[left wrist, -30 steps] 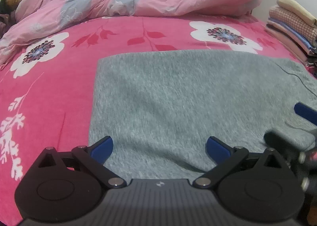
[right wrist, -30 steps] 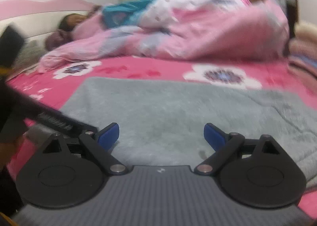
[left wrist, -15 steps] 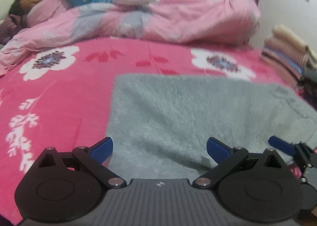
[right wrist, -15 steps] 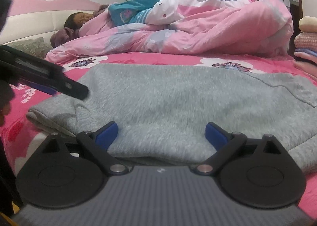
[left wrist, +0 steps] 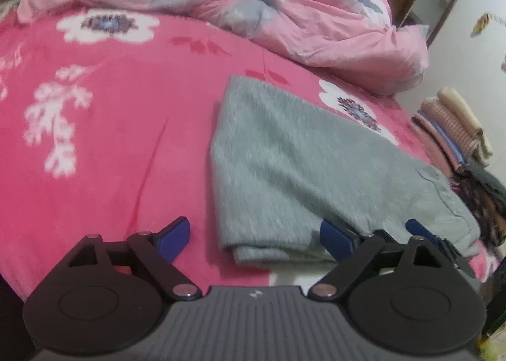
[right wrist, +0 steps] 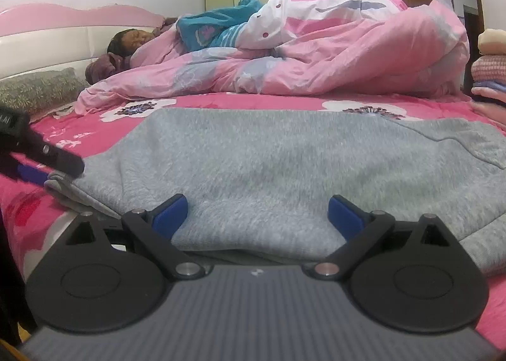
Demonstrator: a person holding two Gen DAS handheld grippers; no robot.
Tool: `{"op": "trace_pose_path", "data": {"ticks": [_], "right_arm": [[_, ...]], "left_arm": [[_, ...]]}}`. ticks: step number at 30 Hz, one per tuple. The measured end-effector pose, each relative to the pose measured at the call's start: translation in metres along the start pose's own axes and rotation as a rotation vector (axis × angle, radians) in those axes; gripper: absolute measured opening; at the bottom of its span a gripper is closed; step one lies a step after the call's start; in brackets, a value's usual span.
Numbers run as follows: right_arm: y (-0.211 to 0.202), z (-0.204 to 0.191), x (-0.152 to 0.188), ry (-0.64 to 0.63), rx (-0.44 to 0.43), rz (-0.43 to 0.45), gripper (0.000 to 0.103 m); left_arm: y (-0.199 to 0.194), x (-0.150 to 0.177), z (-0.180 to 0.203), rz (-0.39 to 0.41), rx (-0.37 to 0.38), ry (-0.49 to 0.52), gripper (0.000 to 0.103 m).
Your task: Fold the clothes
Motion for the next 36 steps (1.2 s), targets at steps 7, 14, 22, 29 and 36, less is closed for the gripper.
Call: {"op": "trace_pose_path", "data": {"ticks": [7,14,22,29,36], "right_arm": [[0.000,0.001,0.002,0.000,-0.007,0.015,0.098],[0.000,0.000,0.004,-0.003,-0.005,0.028,0.098],[-0.002,-0.001,0.002,0.002,-0.002,0.032,0.098],[-0.035,0.028,-0.024,0.115,0.009,0.091,0.099],[-0.126,0.129,-0.039,0.421,0.140,0.274,0.099]], "left_arm": [[0.016,-0.011,-0.010,0.011,0.031,-0.067,0.077],[0.048,-0.032,0.000,0.031,0.053,-0.061,0.061],[0.036,-0.056,0.041,0.088,-0.040,0.026,0.012],[0.013,-0.089,0.151,0.174,0.025,0.230,0.011],[0.053,-0.089,0.274,0.118,0.156,0.440,0.011]]}}
Point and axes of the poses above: each gripper's, at about its wrist camera, not at the fingertips, and y roughly the way its jaws point, z to its right, x to its underside, the point moved 3 cm from there along y, roughly the way its jaws point, and after that the axes turned 2 degrees about -z, right-handed, at the moved point
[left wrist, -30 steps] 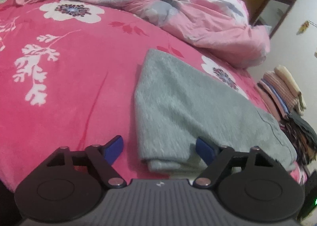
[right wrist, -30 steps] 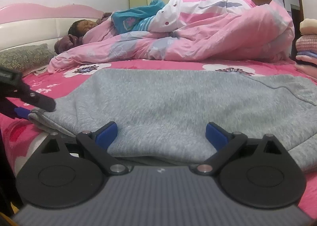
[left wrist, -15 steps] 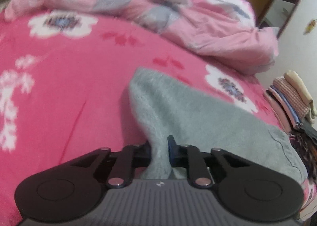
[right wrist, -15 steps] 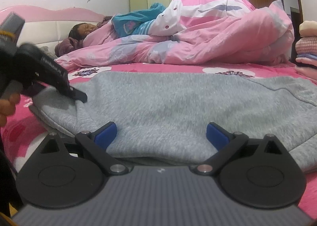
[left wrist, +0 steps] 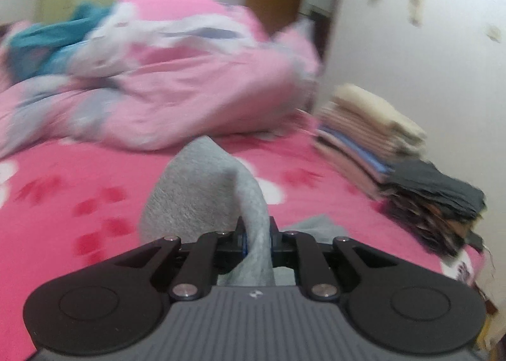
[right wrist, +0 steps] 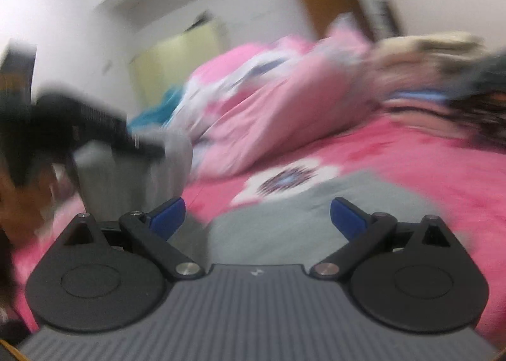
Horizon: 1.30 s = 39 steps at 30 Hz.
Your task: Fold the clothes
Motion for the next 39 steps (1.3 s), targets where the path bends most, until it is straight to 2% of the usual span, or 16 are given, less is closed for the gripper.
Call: {"op": "trace_pose_path", "data": {"ticks": [4,8,12,15,16,17,18,20,22,25,28,31,33,36,39], "right_arm": [[-0.037,0.060,-0.014,0.181,0.082,0.062,0.099],[-0.058,0.099,-0.009,0.260,0.176,0.089,0.099],[-0.064,0.125,0.000,0.304,0.239,0.082,0.099],[-0.066,0.140,0.006,0.332,0.272,0.069,0.099],[-0.066,0.143,0.008,0.345,0.279,0.063,0.099],[-0.065,0.146,0.010,0.358,0.282,0.058,0.099],[-0.063,0.147,0.010,0.370,0.279,0.053,0.099],[-0.062,0.147,0.010,0.389,0.266,0.045,0.099],[-0.062,0.144,0.009,0.412,0.237,0.040,0.099],[-0.056,0.142,0.006,0.504,0.136,0.035,0.099],[-0.046,0.136,0.001,0.607,-0.006,0.014,0.099],[-0.031,0.130,-0.005,0.667,-0.103,-0.019,0.099],[-0.019,0.129,-0.009,0.688,-0.108,-0.052,0.098],[0.003,0.129,-0.012,0.712,-0.136,-0.124,0.097],[0.018,0.130,-0.011,0.763,-0.139,-0.179,0.096]], "left_arm": [[0.045,-0.004,0.061,-0.038,0.085,0.089,0.011],[0.089,0.010,0.107,-0.097,0.118,0.150,0.011],[0.127,0.039,0.130,-0.169,0.151,0.152,0.011],[0.142,0.055,0.135,-0.180,0.199,0.165,0.016],[0.143,0.058,0.135,-0.181,0.225,0.163,0.025],[0.142,0.058,0.133,-0.182,0.261,0.150,0.040],[0.140,0.056,0.131,-0.184,0.297,0.133,0.047],[0.128,0.049,0.124,-0.192,0.363,0.083,0.067],[0.111,0.041,0.115,-0.175,0.398,0.037,0.075],[0.075,0.031,0.093,-0.107,0.388,-0.006,0.086],[0.038,0.024,0.063,-0.050,0.362,-0.048,0.086],[0.007,0.027,0.023,-0.015,0.271,-0.076,0.087],[-0.005,0.035,-0.003,-0.022,0.176,-0.088,0.087],[-0.010,0.057,-0.038,-0.087,0.054,-0.135,0.087],[-0.010,0.083,-0.065,-0.130,0.043,-0.230,0.086]]}}
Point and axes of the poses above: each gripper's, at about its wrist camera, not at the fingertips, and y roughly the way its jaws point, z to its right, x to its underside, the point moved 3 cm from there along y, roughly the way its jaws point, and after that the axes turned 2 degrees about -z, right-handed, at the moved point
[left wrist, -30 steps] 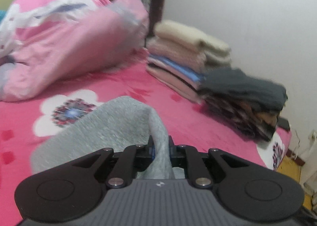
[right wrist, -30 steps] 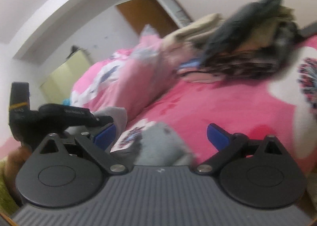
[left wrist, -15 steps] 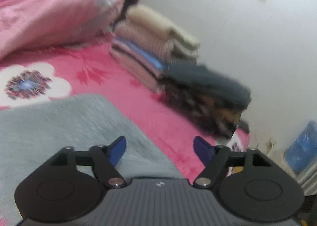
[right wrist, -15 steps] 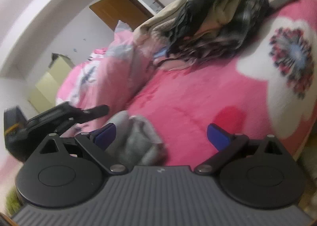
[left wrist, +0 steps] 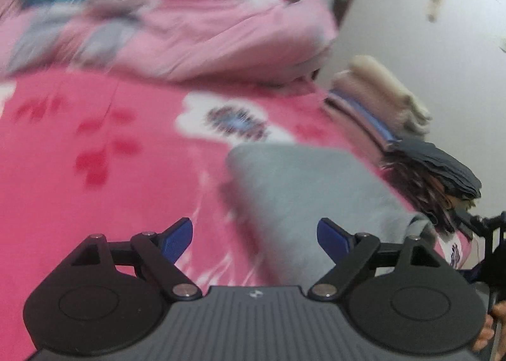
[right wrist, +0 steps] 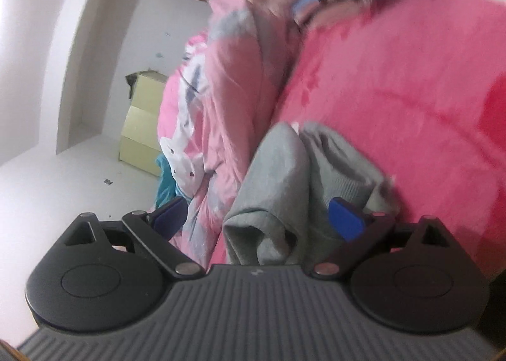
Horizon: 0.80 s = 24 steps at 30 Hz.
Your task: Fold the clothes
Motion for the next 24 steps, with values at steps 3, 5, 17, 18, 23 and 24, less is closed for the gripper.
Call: {"op": "trace_pose_path", "data": {"ticks": [3,5,17,18,23,24], "right_arm": [[0.002,-0.005,0.000,0.017,0.042,-0.012,0.092],[0.002,-0.011,0.001,0.017,0.071,-0.027,0.077],[0.022,-0.047,-0.002,-0.120,0.145,-0.097,0.011],[0.018,-0.057,-0.004,-0.158,0.127,-0.084,0.011],[0.000,-0.052,-0.009,-0.233,0.142,-0.054,0.010],[0.001,-0.035,-0.009,-0.207,0.180,-0.065,0.010]], "left_arm": [[0.005,0.015,-0.016,-0.019,0.047,-0.082,0.086],[0.010,0.021,-0.018,-0.034,0.076,-0.097,0.086],[0.030,0.030,0.003,-0.051,0.130,-0.016,0.087],[0.030,0.029,0.005,-0.048,0.129,-0.001,0.087],[0.035,0.032,0.016,-0.059,0.116,0.056,0.087],[0.037,0.034,0.018,-0.067,0.113,0.064,0.088]]}}
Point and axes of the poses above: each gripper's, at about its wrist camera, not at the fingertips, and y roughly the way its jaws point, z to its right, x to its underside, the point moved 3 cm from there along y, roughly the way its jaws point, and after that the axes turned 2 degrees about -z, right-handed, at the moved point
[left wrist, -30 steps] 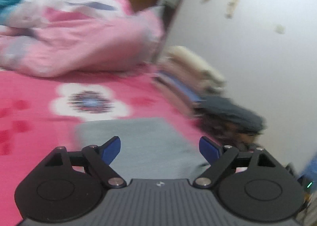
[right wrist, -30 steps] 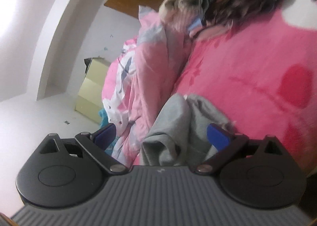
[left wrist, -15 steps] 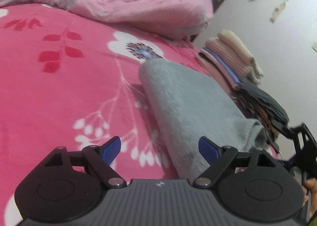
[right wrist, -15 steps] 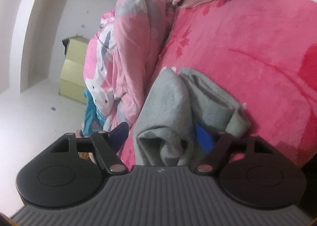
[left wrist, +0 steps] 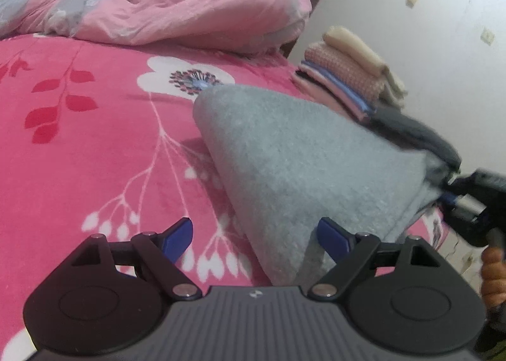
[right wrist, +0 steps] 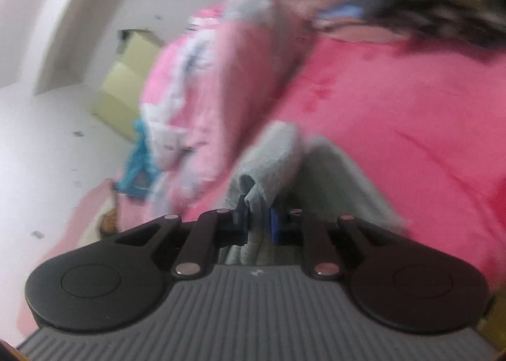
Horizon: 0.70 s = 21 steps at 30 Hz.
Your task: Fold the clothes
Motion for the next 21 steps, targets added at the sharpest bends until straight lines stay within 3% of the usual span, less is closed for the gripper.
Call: {"op": "trace_pose_path", "data": {"ticks": [2,6,10,11,14,17,21], "right_arm": [[0.006,0.030,0.009,0.090,0.040,-0.031,0.010],[-0.002,0.029,0.013,0.088,-0.004,-0.017,0.010],[-0.004,0.045,0.016,0.140,0.019,-0.045,0.016],[-0.011,0.048,0.015,0.161,0.014,-0.039,0.022],[-0.036,0.027,0.002,0.035,0.090,0.047,0.022],[-0.043,-0.009,-0.014,-0.133,0.102,0.120,0.022],[-0.015,-0.058,-0.013,-0.394,0.113,0.125,0.022]], "left_arm": [[0.004,0.002,0.002,-0.014,-0.007,0.012,0.088],[0.004,0.001,0.003,-0.025,-0.021,0.033,0.089],[0.000,-0.001,0.002,-0.026,-0.037,0.055,0.089],[-0.002,-0.001,0.002,-0.025,-0.044,0.062,0.088],[-0.015,-0.009,0.003,0.027,-0.090,0.103,0.087],[-0.019,-0.024,0.012,0.069,-0.094,0.137,0.087],[0.007,-0.024,0.033,0.009,-0.142,0.209,0.088]]}}
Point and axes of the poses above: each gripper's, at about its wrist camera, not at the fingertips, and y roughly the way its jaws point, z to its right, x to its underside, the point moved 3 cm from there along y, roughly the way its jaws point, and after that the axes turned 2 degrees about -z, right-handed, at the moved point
